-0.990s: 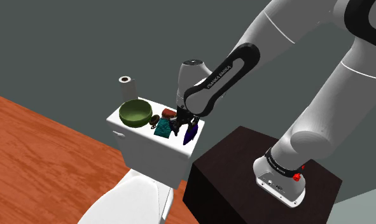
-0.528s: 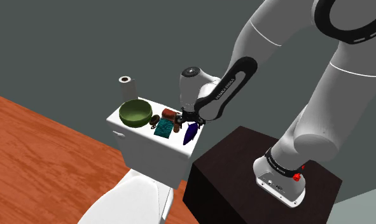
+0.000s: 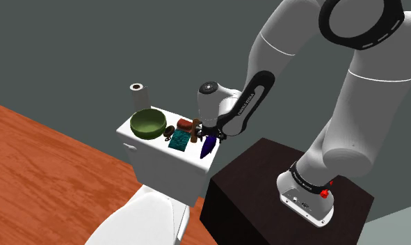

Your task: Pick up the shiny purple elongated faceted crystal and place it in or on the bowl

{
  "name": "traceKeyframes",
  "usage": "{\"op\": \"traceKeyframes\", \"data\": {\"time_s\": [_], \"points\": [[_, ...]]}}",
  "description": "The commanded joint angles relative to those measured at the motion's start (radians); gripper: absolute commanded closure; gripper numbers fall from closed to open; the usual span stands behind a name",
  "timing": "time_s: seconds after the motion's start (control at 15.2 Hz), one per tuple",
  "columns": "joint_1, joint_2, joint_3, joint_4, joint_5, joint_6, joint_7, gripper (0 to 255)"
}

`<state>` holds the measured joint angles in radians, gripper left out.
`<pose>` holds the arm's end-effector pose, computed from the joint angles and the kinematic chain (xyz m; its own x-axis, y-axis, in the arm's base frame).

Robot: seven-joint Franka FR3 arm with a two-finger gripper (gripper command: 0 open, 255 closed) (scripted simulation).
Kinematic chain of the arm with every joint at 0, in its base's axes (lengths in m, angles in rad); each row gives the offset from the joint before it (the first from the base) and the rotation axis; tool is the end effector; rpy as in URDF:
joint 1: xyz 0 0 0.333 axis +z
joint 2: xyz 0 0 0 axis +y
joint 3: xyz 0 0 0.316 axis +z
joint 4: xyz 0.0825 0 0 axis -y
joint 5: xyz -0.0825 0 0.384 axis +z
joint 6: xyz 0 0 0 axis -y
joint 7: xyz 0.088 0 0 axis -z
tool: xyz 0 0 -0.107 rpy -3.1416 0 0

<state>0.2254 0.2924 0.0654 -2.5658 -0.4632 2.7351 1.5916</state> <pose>0.4036 0.1412 0.1487 0.6504 -0.7514 0.1112 -0.7589 -0.6362 0.1393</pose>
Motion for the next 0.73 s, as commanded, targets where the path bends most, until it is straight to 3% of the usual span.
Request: {"op": "traceKeyframes", "data": {"time_s": [0.0,0.46,0.53,0.66], "points": [[0.004,0.024,-0.013,0.006,-0.019,0.019,0.012,0],[0.004,0.024,-0.013,0.006,-0.018,0.019,0.012,0],[0.004,0.024,-0.013,0.006,-0.018,0.019,0.012,255],[0.004,0.024,-0.013,0.006,-0.018,0.019,0.012,255]]}}
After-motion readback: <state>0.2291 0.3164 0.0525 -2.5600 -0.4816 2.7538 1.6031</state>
